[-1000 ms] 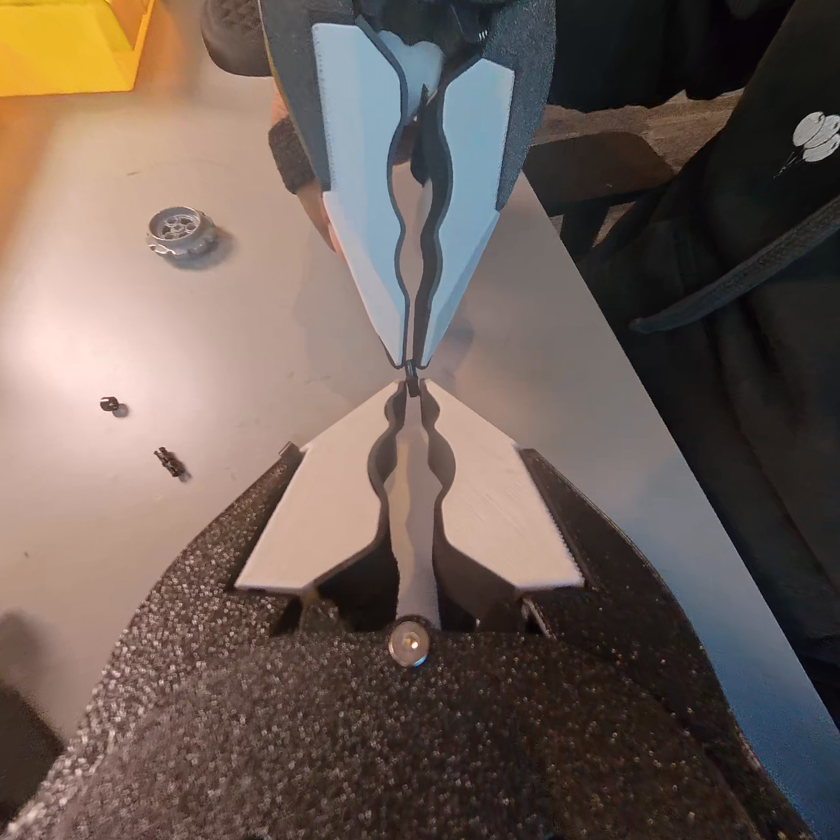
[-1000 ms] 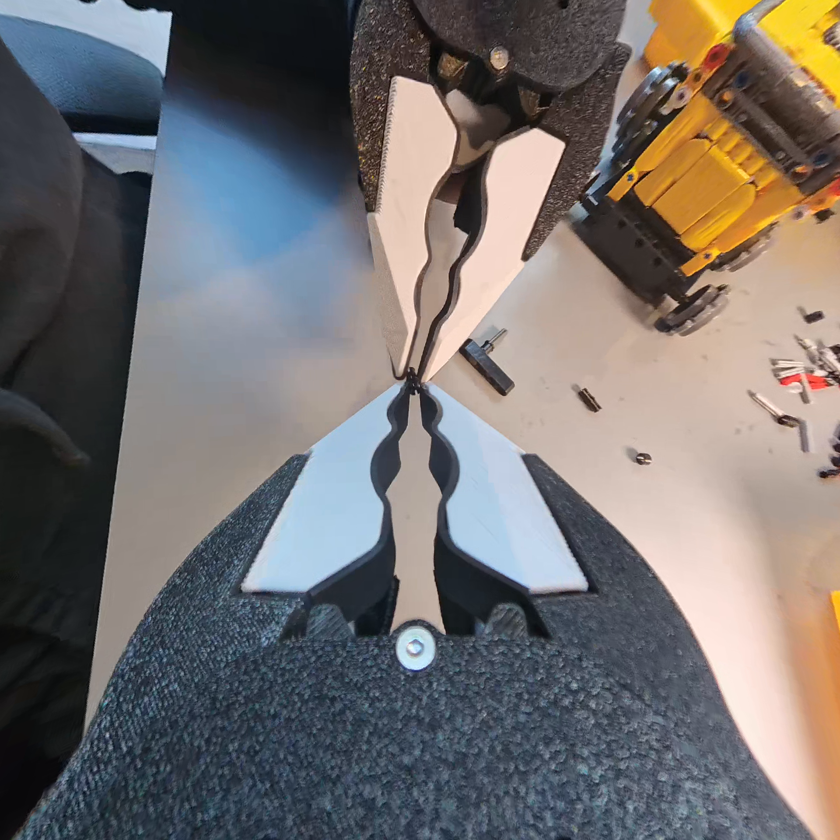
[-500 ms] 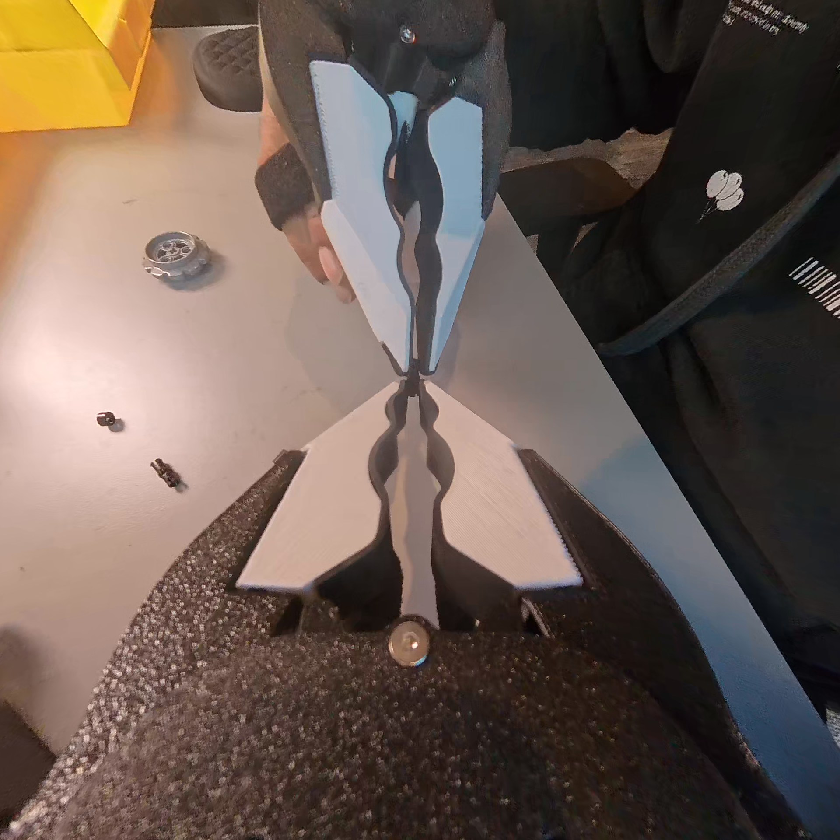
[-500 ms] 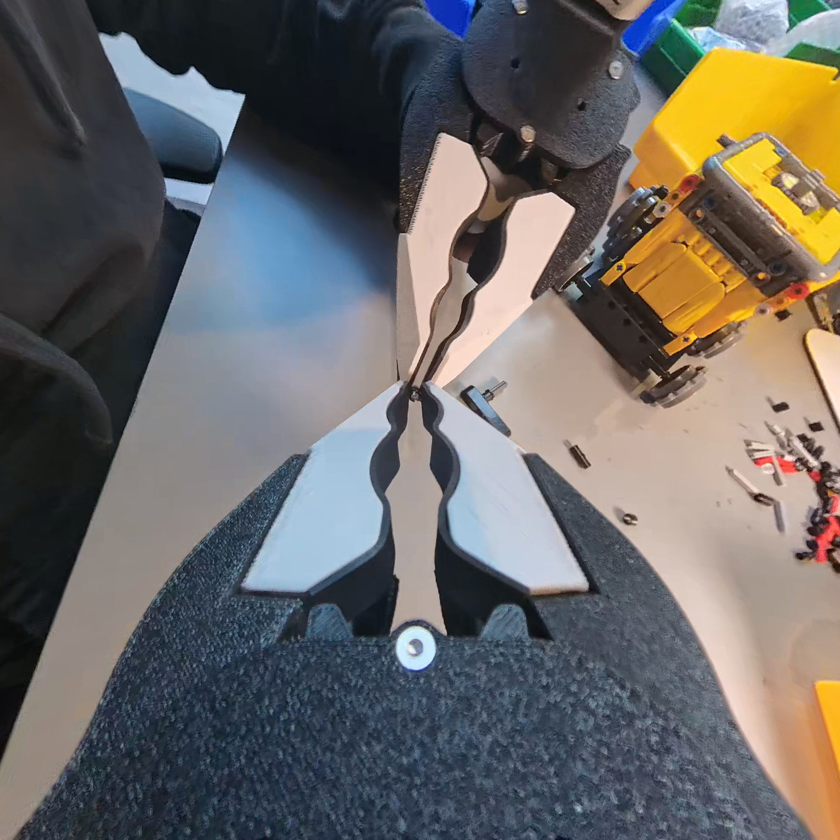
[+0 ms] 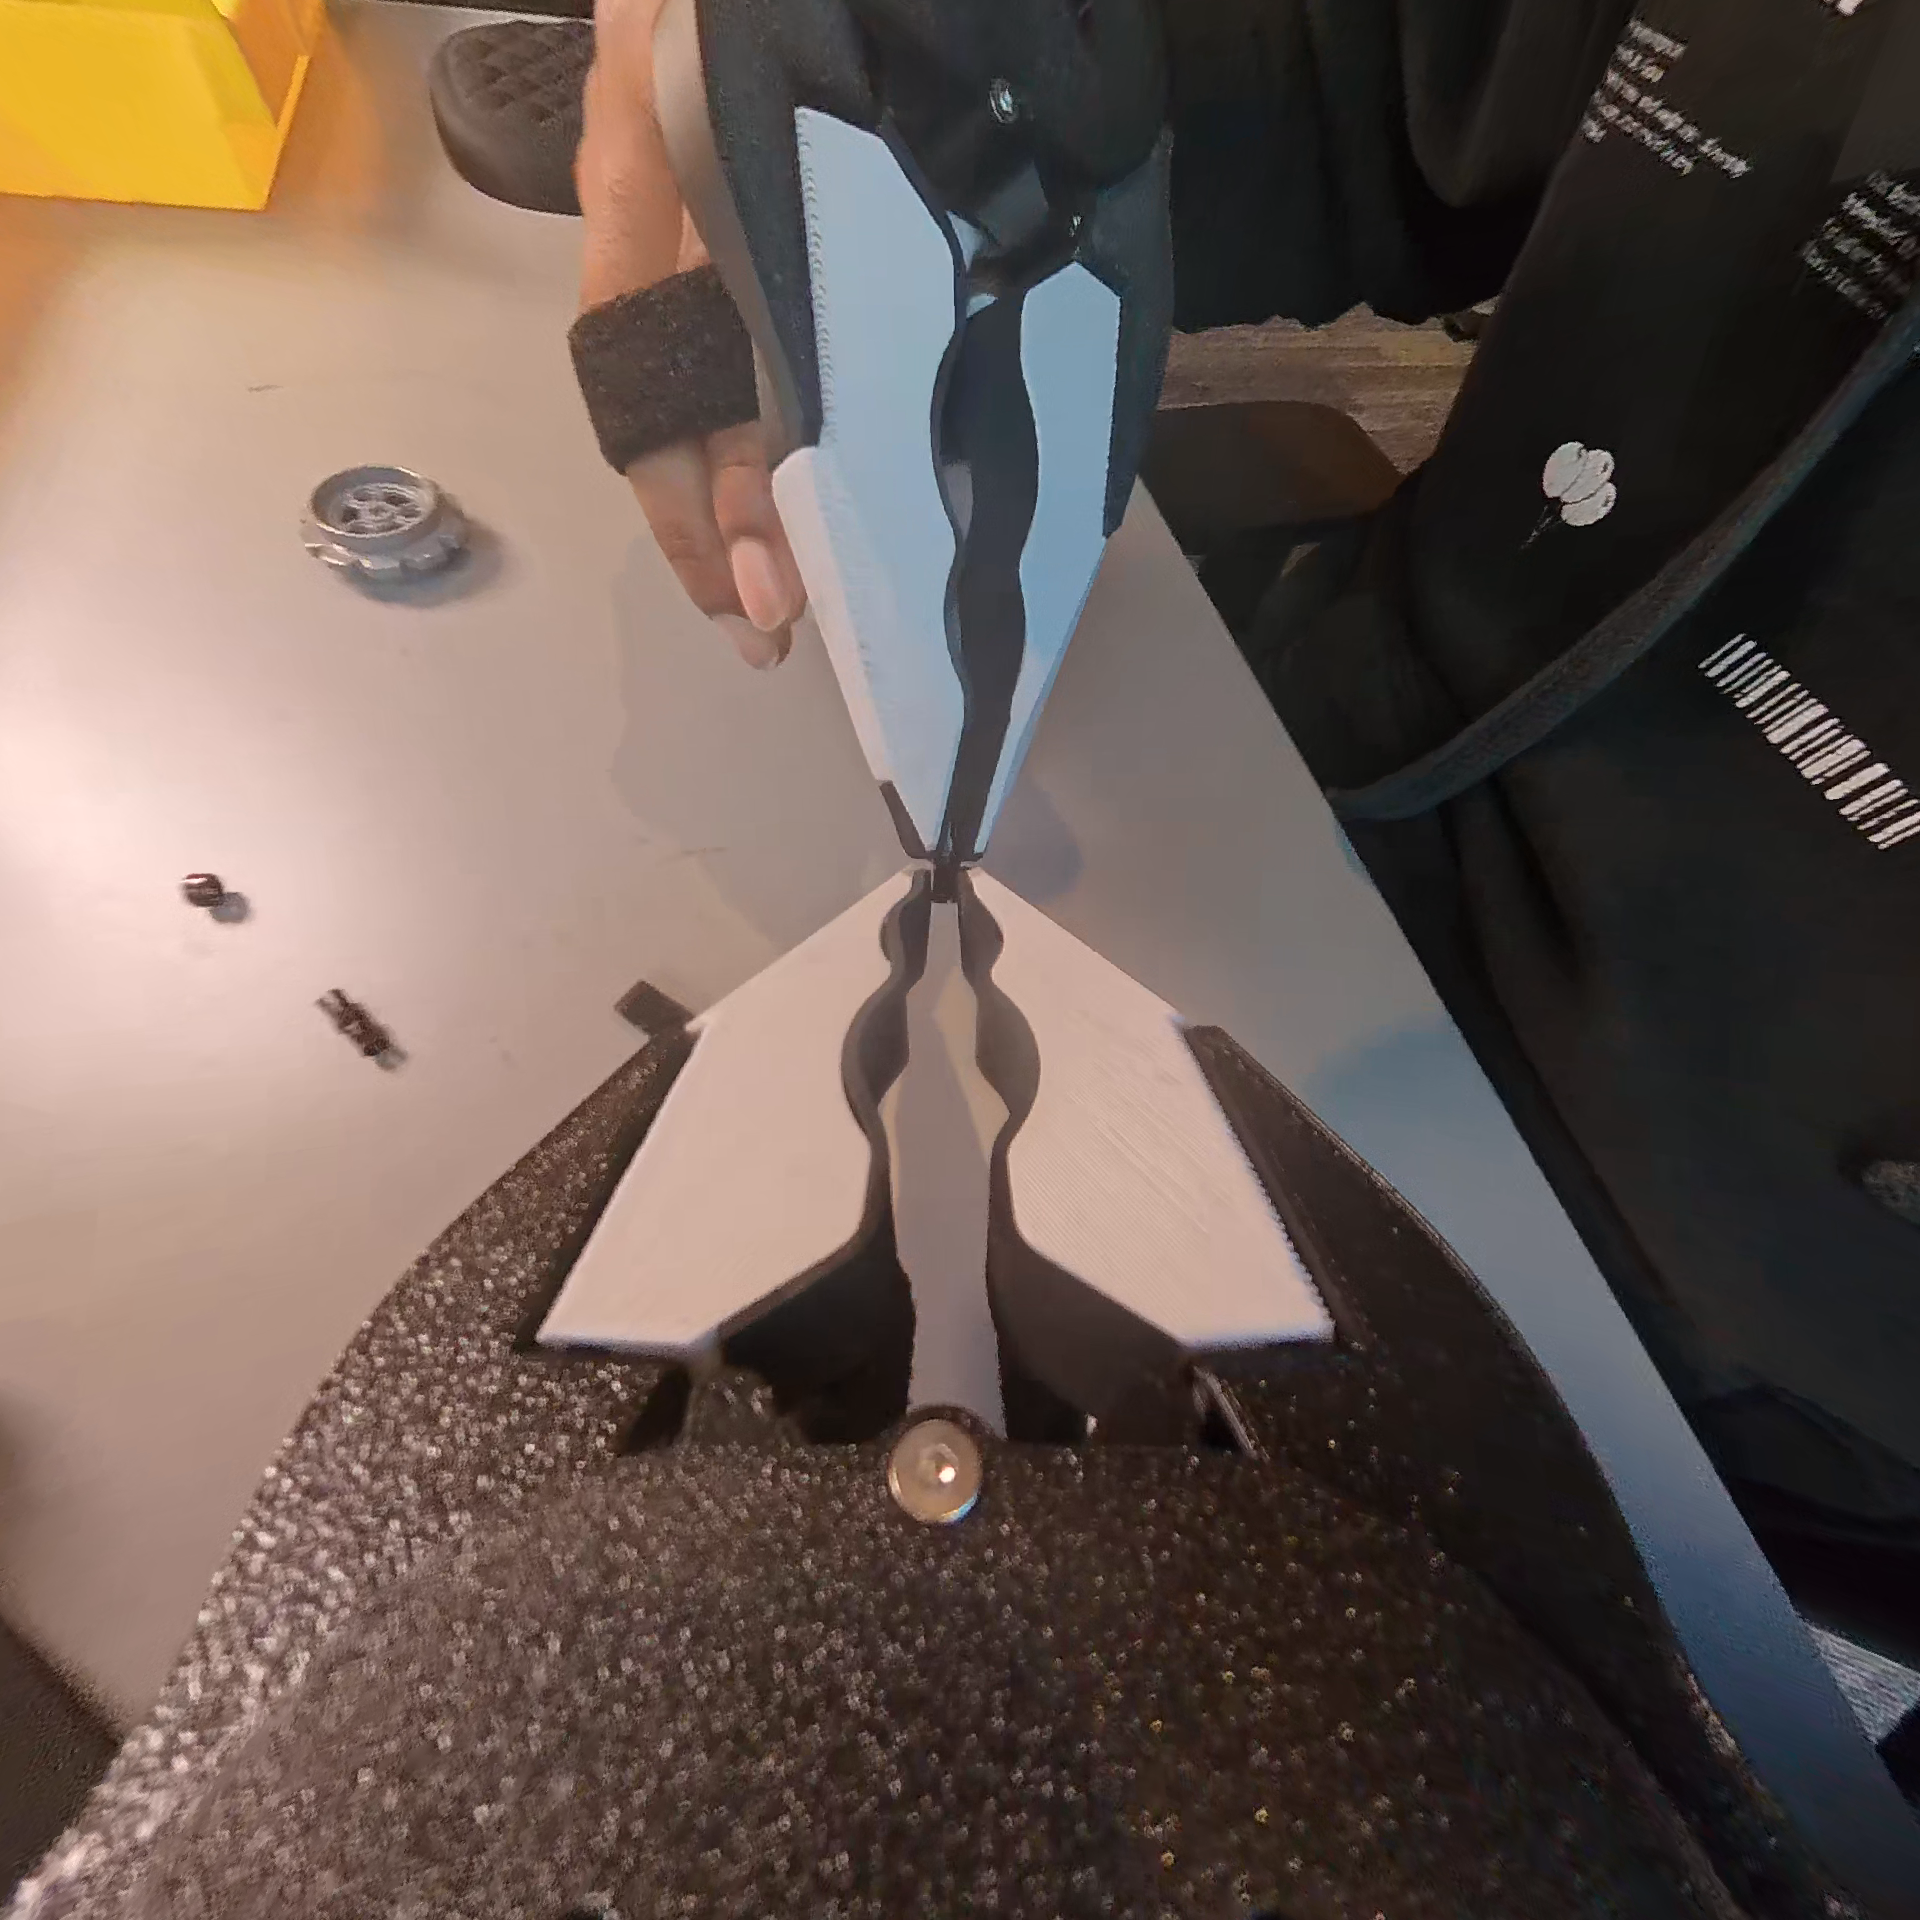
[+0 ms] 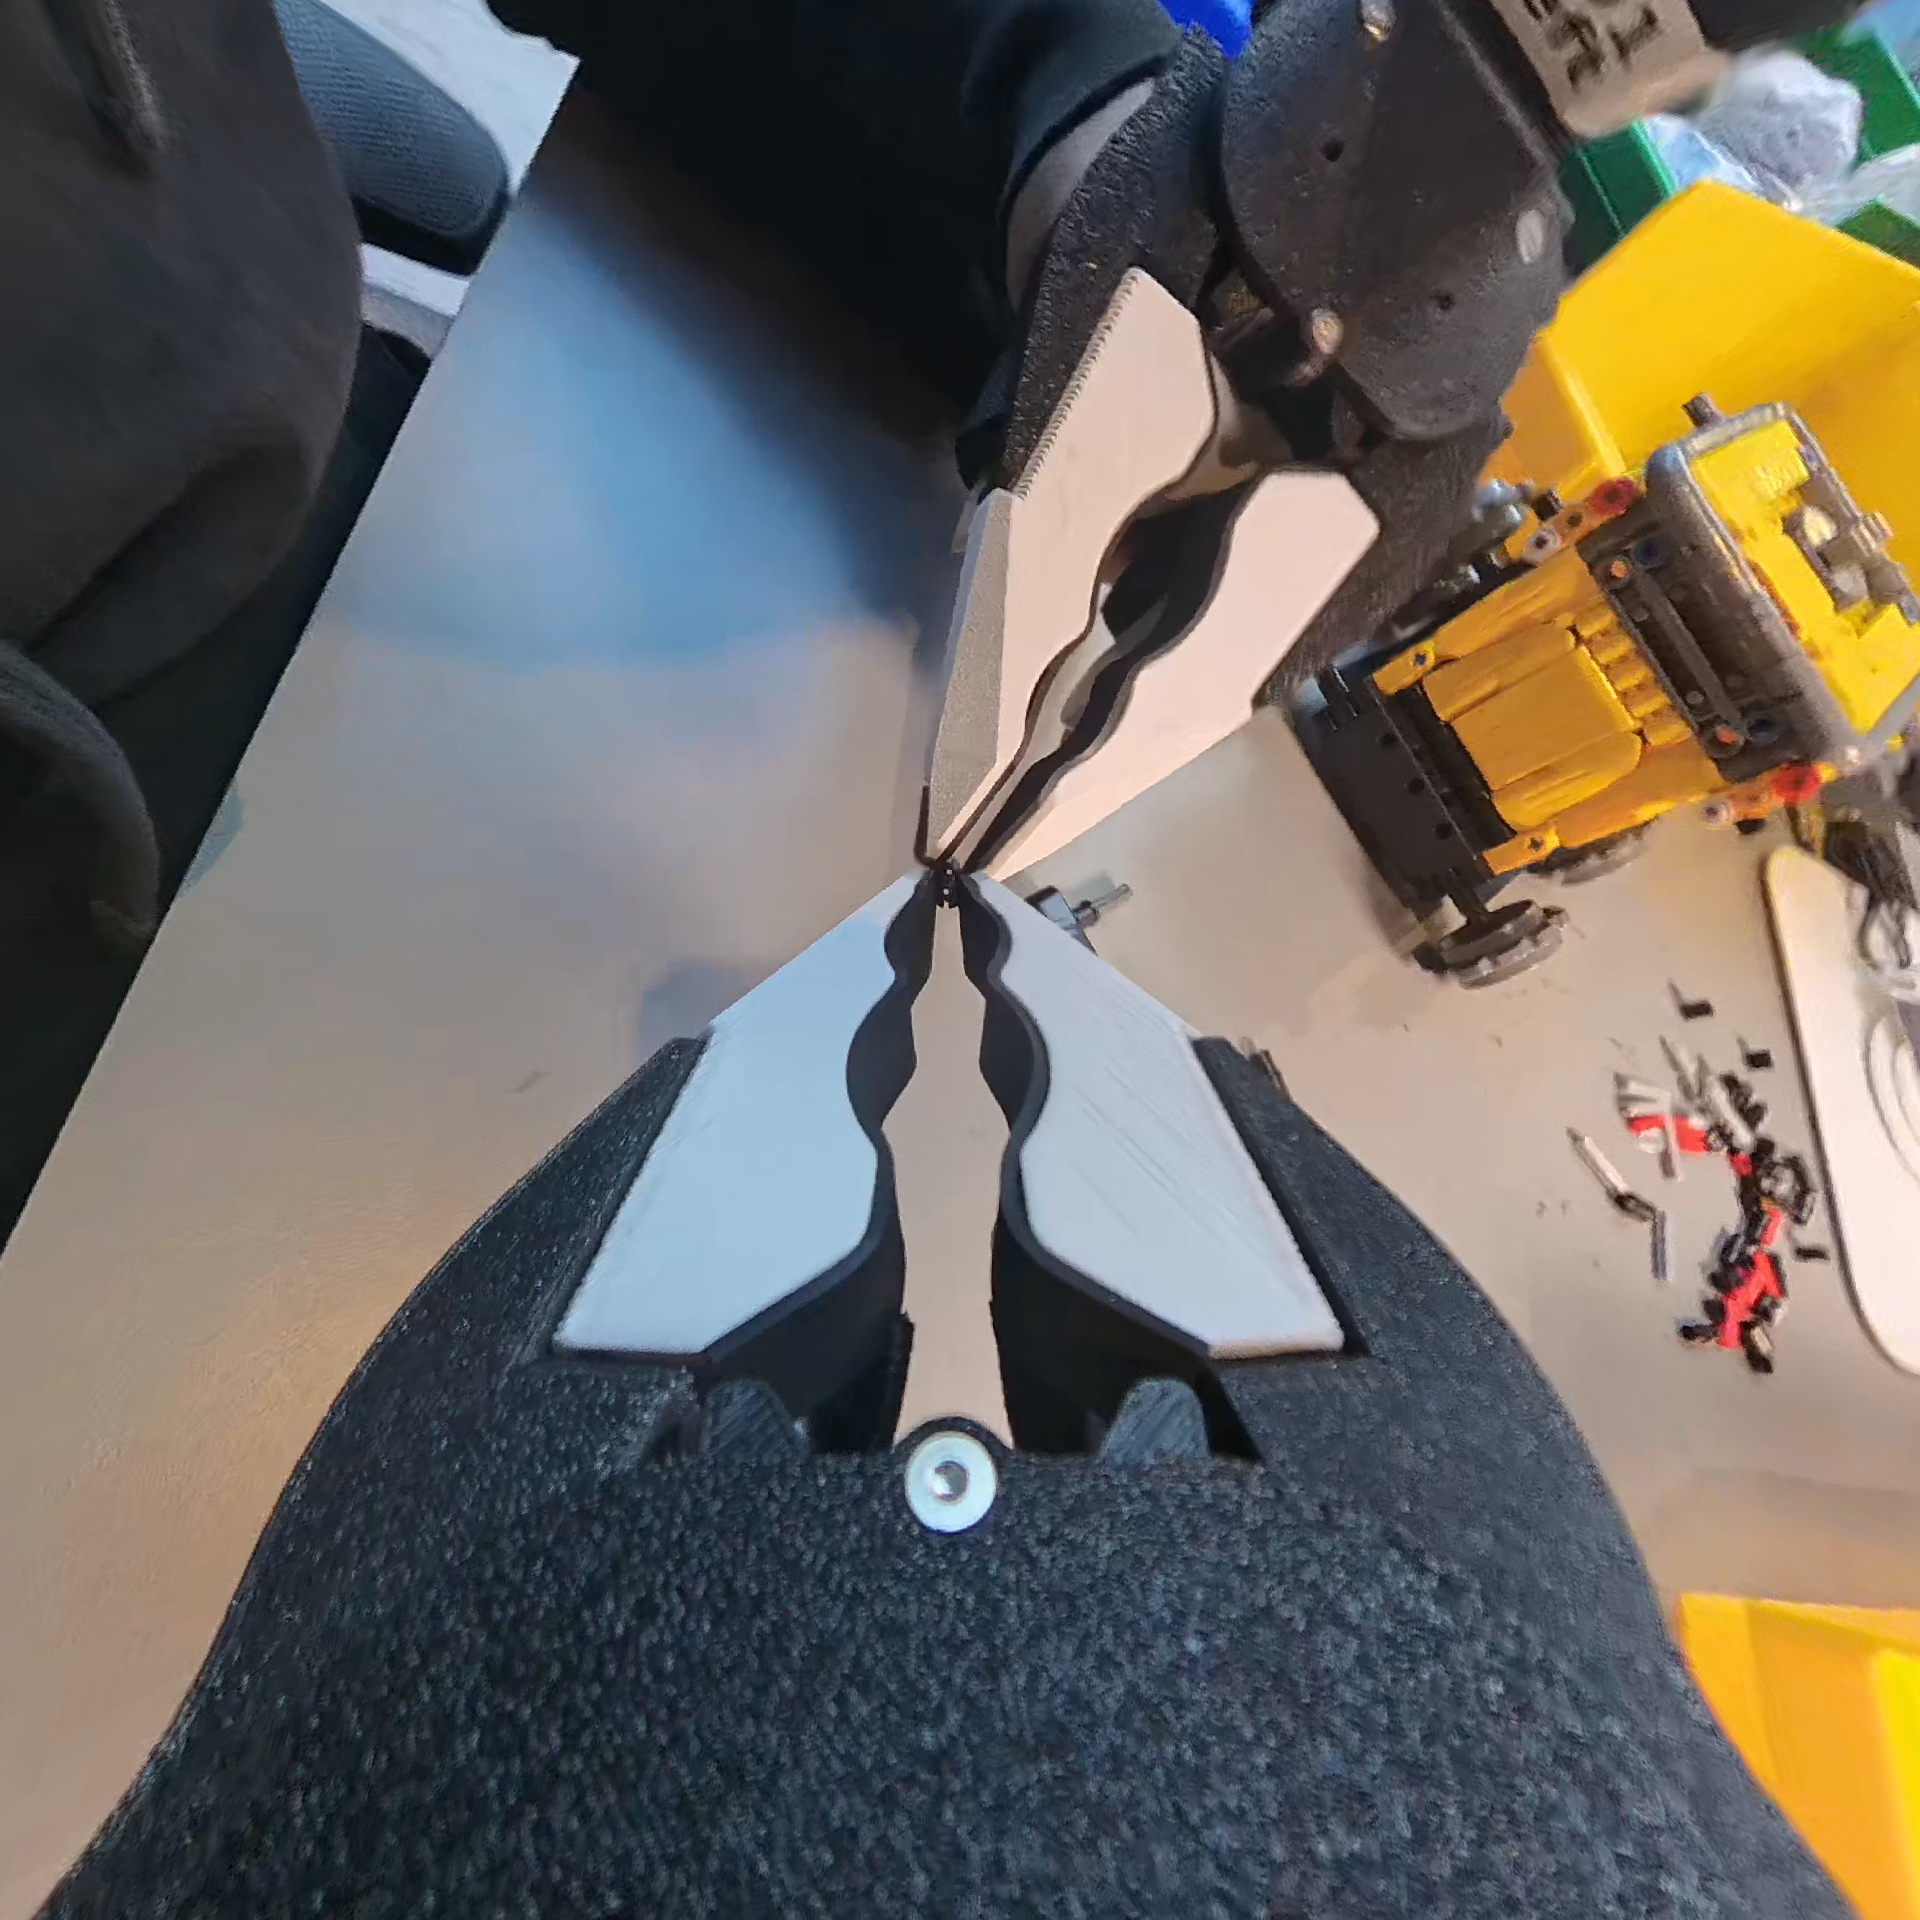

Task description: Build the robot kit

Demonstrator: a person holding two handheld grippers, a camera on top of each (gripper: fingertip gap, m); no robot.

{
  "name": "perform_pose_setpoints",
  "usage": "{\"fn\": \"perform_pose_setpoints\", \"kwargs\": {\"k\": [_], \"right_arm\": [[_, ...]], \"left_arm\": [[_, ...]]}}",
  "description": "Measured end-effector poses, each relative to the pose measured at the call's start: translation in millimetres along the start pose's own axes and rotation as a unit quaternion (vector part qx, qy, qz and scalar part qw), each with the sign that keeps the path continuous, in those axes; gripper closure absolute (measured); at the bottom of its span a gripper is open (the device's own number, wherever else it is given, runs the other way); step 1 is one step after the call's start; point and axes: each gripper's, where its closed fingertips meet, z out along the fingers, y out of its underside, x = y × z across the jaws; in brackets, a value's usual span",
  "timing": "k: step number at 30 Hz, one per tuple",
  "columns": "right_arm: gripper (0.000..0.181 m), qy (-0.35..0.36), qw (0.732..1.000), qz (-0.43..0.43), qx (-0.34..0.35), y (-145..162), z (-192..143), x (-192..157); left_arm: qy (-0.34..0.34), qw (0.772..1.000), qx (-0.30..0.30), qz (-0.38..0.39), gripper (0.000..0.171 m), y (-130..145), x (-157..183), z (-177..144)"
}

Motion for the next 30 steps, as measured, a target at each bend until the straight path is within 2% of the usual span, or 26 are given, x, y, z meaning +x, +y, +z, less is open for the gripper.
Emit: {"fn": "perform_pose_setpoints", "kwargs": {"k": [1,3,7,12,18,24,30], "right_arm": [[0.177,0.007,1.000,0.021,0.001,4.1,-0.6,4.5],[0.177,0.029,0.997,0.065,0.002,16.3,-4.0,16.3],[0.177,0.072,0.989,0.125,0.014,30.6,-9.7,35.0],[0.177,0.095,0.987,0.129,0.012,40.0,-4.9,48.4],[0.177,0.095,0.985,0.138,0.033,40.8,0.5,56.6],[0.177,0.079,0.988,0.133,0.014,46.6,4.8,48.8],[0.177,0.078,0.988,0.132,0.012,46.3,4.4,48.1]], "left_arm": [[-0.028,1.000,-0.006,0.010,0.166,1.2,-8.3,-4.5],[-0.091,0.995,-0.020,0.035,0.148,5.2,-26.4,-17.4],[-0.133,0.986,-0.066,0.077,0.152,20.1,-36.0,-25.5],[-0.149,0.975,-0.118,0.120,0.160,33.2,-37.7,-16.1],[-0.156,0.963,-0.159,0.154,0.158,44.8,-38.6,-7.7],[-0.157,0.967,-0.144,0.140,0.155,43.1,-43.3,-5.0],[-0.160,0.971,-0.146,0.105,0.160,42.3,-52.4,-5.1]]}}
